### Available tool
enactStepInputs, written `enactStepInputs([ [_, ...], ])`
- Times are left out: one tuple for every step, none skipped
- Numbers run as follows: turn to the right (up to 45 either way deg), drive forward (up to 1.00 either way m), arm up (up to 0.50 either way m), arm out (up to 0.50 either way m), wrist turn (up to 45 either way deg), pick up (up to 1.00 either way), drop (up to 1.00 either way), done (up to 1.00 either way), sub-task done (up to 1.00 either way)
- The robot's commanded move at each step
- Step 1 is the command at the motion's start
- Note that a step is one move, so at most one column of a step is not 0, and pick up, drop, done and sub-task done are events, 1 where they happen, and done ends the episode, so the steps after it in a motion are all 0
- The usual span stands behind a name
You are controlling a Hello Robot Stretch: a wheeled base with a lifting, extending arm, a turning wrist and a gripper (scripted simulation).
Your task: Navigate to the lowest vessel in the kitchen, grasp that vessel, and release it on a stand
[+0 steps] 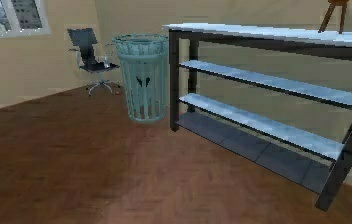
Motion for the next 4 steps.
enactStepInputs([
  [-27.0, 0.0, 0.0, 0.0, 0.0, 0.0, 0.0, 0.0, 0.0],
  [0.0, 1.0, 0.0, 0.0, 0.0, 0.0, 0.0, 0.0, 0.0],
  [0.0, 1.0, 0.0, 0.0, 0.0, 0.0, 0.0, 0.0, 0.0],
  [-3.0, 0.0, 0.0, 0.0, 0.0, 0.0, 0.0, 0.0, 0.0],
])
